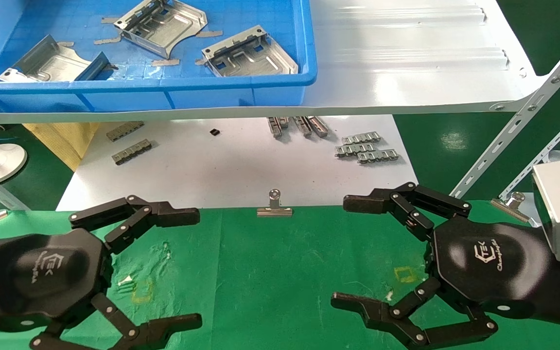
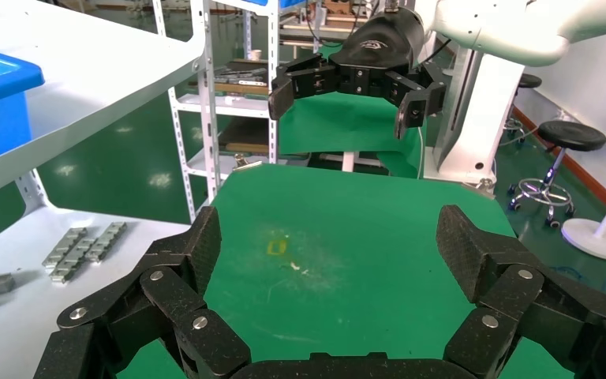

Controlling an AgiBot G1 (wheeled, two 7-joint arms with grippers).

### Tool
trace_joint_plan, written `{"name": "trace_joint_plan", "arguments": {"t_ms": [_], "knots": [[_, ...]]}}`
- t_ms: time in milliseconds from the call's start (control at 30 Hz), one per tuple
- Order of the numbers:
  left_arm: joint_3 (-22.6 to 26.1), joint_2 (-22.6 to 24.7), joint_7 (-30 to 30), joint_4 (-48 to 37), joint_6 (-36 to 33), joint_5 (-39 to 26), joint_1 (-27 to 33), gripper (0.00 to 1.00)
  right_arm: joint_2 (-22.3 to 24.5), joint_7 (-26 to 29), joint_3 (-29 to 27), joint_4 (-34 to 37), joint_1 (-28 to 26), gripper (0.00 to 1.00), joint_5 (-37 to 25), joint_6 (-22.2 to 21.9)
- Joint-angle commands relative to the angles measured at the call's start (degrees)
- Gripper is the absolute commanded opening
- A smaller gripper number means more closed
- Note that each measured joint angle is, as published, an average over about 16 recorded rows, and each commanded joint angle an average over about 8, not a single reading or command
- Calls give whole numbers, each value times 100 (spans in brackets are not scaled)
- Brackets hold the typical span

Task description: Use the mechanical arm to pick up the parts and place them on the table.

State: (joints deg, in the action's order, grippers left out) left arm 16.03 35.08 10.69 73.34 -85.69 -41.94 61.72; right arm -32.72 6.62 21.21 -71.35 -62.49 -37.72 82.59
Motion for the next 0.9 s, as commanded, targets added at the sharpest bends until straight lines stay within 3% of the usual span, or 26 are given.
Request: {"name": "trace_joint_plan", "arguments": {"t_ms": [33,300,567,900], "knots": [[0,0,0,0,0,0,0,100,0,0,0,0,0,100,0,0],[0,0,0,0,0,0,0,100,0,0,0,0,0,100,0,0],[0,0,0,0,0,0,0,100,0,0,0,0,0,0,0,0],[0,0,0,0,0,0,0,100,0,0,0,0,0,0,0,0]]}}
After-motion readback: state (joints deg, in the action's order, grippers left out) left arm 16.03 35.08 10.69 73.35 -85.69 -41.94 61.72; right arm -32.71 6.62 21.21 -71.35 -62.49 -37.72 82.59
